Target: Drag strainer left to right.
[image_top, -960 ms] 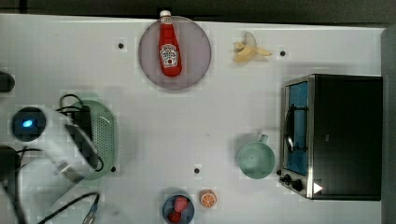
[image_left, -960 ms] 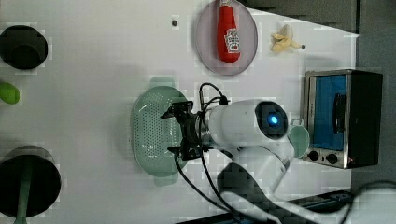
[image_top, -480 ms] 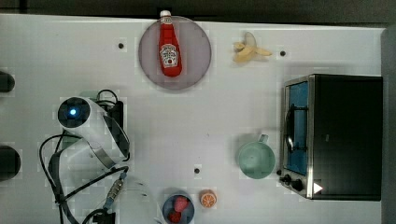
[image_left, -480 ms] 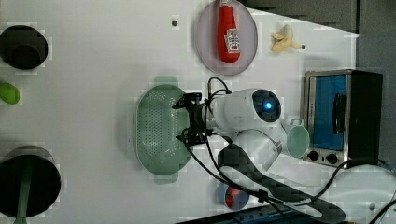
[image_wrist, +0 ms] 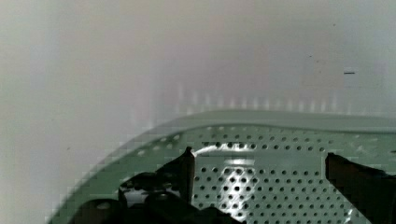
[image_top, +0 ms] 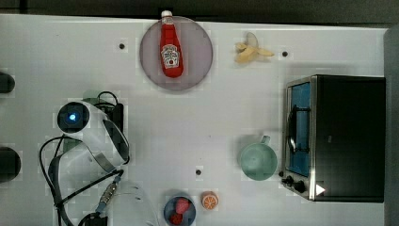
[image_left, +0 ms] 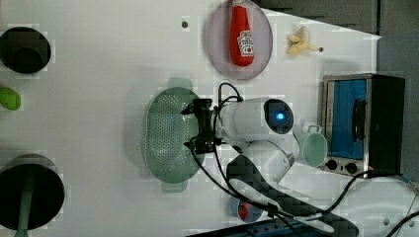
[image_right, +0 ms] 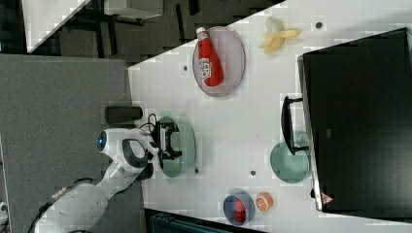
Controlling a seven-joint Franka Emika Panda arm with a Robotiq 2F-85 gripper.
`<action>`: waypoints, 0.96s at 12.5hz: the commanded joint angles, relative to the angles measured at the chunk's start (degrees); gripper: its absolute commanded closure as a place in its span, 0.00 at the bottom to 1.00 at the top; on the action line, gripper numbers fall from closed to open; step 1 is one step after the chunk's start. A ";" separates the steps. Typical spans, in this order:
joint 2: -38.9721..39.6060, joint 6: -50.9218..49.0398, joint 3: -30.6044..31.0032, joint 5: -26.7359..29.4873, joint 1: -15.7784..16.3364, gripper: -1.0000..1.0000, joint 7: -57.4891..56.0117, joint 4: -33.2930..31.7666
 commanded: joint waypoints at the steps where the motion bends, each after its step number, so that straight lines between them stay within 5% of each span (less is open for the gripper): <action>1: -1.21 -0.21 -1.21 -1.21 0.13 0.00 0.80 -0.67; 12: -7.44 -0.16 -4.36 -1.21 -6.43 0.00 -8.00 -8.60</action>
